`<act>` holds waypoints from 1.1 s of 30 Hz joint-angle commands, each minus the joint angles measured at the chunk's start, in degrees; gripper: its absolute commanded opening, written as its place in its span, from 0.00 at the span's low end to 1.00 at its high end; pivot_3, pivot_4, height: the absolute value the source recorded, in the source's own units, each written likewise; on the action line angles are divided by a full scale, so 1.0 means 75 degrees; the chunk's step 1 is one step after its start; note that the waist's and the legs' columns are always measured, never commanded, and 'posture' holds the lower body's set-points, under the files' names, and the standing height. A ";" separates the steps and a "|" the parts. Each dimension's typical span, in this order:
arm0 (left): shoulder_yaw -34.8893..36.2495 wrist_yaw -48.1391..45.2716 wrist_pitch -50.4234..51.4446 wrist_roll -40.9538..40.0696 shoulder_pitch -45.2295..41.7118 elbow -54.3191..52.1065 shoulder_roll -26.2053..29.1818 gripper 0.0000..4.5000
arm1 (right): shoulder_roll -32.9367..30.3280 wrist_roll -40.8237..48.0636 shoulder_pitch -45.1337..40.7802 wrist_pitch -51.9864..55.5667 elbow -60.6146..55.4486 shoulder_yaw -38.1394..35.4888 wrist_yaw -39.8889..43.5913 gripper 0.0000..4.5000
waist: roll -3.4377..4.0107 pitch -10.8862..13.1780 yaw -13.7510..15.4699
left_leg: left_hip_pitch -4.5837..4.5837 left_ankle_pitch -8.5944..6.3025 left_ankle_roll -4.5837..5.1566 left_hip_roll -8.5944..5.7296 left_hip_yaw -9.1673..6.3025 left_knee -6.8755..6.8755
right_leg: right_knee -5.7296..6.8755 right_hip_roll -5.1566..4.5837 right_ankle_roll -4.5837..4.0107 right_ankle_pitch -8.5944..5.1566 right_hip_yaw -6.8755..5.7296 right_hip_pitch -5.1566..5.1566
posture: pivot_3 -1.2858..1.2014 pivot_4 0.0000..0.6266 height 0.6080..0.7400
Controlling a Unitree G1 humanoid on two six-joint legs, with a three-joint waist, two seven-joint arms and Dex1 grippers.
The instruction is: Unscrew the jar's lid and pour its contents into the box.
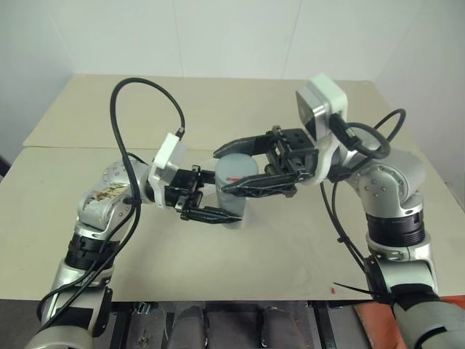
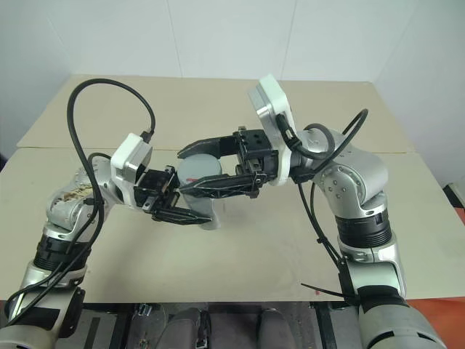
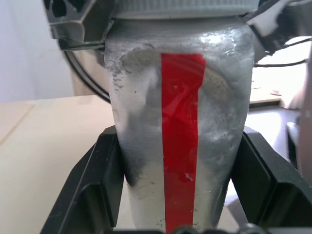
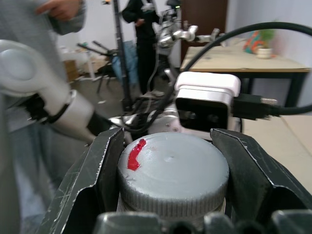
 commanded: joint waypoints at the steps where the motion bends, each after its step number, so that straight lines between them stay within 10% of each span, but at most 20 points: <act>1: 0.0341 -0.0244 -0.0160 -0.0295 -0.0322 -0.0081 0.0052 0.61 | -0.0129 -0.0053 -0.0031 -0.0203 0.0062 0.0131 0.0576 0.62 | 0.0000 0.0000 0.0001 | 0.0000 0.0000 0.0000 0.0000 0.0000 0.0000 | 0.0000 0.0000 0.0000 0.0000 -0.0001 0.0000 | 0.52 0.24 1.00; 9: 0.0364 -0.0334 -0.0281 -0.0117 -0.0319 0.0098 0.0090 0.61 | 0.0043 -0.0233 -0.0068 -0.0518 0.0205 -0.0024 0.0273 0.99 | 0.0000 0.0000 0.0006 | -0.0002 0.0000 0.0000 0.0000 -0.0002 0.0004 | 0.0000 0.0000 0.0000 0.0000 -0.0002 0.0000 | 0.52 0.24 1.00; 23: 0.0932 0.0715 -0.0624 0.0456 0.0145 0.0544 0.0384 0.61 | -0.0400 -0.0851 0.0967 -0.0669 -0.1014 -0.0714 -0.1835 0.99 | 0.0000 0.0000 0.0052 | -0.0001 0.0000 0.0000 0.0001 -0.0005 0.0003 | 0.0001 0.0000 0.0000 0.0000 0.0001 -0.0001 | 0.52 0.24 1.00; 33: 0.0517 0.3633 -0.0813 0.2124 0.0248 0.0303 -0.0479 0.61 | 0.0556 -0.1196 0.0818 0.0542 -0.2028 -0.0768 -0.5435 0.99 | 0.0000 0.0000 0.0098 | -0.0005 0.0003 -0.0006 0.0000 -0.0002 0.0003 | 0.0008 -0.0001 0.0000 0.0000 0.0002 -0.0006 | 0.52 0.24 1.00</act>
